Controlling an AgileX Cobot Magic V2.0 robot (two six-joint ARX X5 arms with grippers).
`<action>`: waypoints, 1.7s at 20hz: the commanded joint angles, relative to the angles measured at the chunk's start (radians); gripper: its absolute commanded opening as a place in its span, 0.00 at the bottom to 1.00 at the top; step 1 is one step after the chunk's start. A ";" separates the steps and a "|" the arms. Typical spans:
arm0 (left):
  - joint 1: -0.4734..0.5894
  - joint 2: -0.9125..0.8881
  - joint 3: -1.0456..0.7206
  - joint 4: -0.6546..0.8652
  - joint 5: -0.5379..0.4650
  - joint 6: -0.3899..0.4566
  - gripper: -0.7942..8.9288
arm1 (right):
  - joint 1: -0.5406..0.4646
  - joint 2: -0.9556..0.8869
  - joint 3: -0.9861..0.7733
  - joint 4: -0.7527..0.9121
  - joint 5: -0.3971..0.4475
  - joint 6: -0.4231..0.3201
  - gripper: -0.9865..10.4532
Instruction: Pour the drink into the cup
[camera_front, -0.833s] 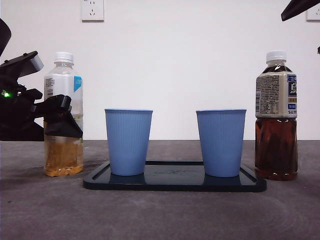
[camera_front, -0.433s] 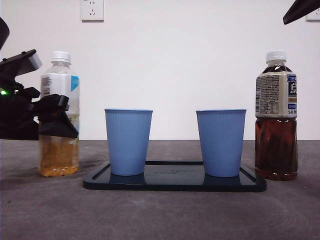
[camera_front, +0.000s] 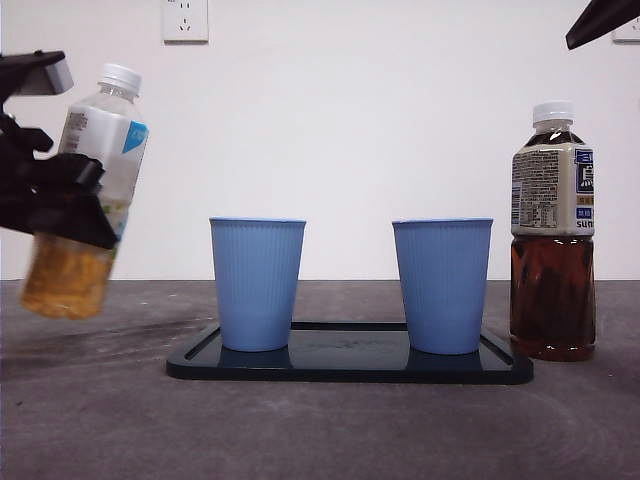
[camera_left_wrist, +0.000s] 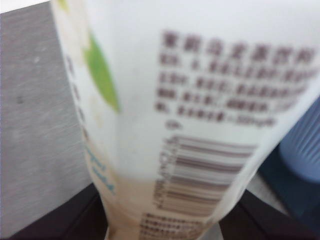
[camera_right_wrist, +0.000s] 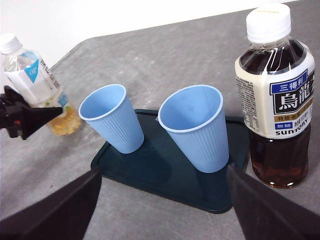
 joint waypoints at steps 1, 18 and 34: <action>-0.002 -0.037 0.094 -0.105 -0.040 0.141 0.32 | 0.005 0.001 0.011 0.006 0.003 -0.012 0.43; -0.105 -0.070 0.421 -0.611 -0.338 0.582 0.32 | 0.005 0.001 0.011 -0.023 0.000 -0.063 0.43; -0.263 0.013 0.425 -0.606 -0.664 0.765 0.30 | 0.005 0.001 0.011 -0.087 -0.004 -0.095 0.43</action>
